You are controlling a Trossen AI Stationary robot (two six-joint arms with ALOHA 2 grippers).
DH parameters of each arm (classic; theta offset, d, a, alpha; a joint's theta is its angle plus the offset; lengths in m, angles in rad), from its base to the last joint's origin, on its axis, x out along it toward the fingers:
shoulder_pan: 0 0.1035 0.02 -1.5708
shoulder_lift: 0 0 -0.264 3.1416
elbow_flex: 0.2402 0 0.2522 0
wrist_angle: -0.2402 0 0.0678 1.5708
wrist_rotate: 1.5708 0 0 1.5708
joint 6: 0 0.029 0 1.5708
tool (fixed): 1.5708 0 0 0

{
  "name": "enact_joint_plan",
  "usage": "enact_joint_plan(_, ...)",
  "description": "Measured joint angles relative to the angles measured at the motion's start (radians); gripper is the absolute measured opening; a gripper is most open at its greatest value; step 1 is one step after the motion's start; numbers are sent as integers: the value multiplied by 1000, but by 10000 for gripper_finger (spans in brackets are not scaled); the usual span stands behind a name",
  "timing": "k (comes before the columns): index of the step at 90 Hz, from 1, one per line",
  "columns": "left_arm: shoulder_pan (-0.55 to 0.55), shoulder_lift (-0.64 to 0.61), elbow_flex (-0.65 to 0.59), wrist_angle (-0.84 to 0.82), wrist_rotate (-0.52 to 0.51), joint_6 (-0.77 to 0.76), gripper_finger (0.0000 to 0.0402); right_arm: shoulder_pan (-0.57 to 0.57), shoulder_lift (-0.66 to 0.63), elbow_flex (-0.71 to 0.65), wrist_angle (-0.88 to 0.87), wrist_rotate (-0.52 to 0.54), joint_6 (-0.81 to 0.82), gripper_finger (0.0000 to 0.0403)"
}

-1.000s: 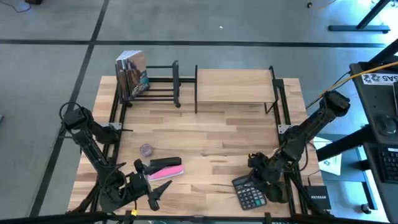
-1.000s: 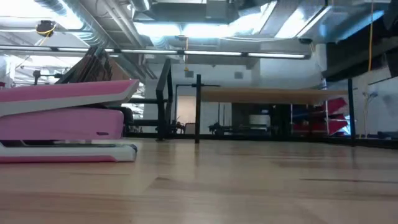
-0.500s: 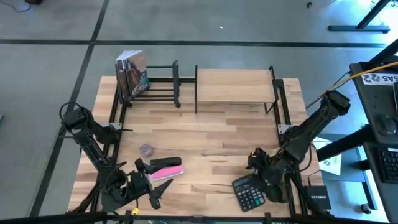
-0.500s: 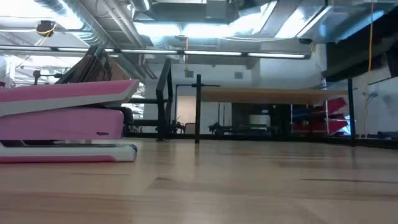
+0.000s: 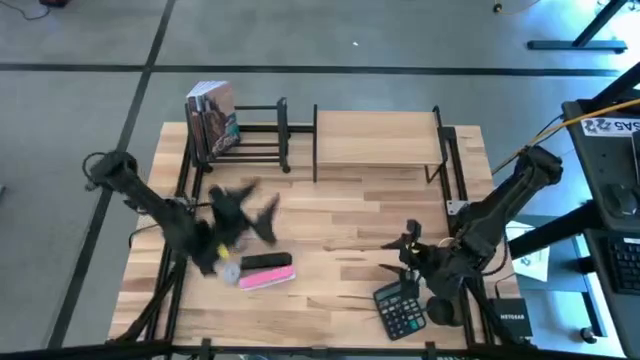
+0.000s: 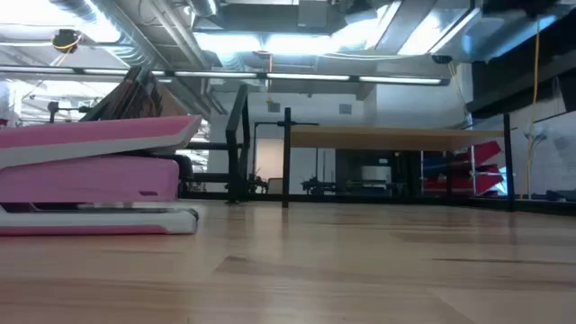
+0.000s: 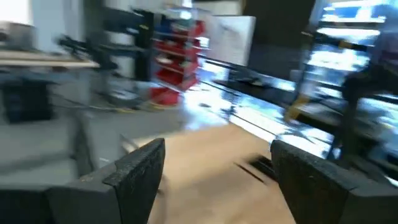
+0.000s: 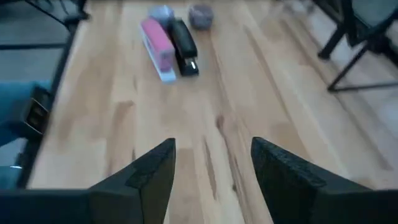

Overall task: Stock shelves
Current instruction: Remove the brown book from the book holder

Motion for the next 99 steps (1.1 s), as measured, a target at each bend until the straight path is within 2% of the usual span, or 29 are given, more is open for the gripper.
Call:
enact_joint_plan(14,142,-133,36,-3,-1,242,273,-9,36,-111,182,36,40,195)
enact_joint_plan(26,252,-159,101,-13,0,370,251,-48,59,-161,275,36,41,195)
enact_joint_plan(33,300,-160,135,-52,0,373,237,-82,61,-172,303,35,39,195)
enact_joint_plan(44,329,-146,154,-105,0,342,218,-134,61,-173,301,-9,25,195)
enact_joint_plan(59,325,-86,108,-178,2,184,198,-171,61,-173,305,-33,14,195)
enact_joint_plan(78,362,24,25,-228,2,-23,185,-169,61,-173,307,-37,15,195)
enact_joint_plan(99,432,40,-48,-225,2,-102,184,-169,61,-173,310,-52,18,195)
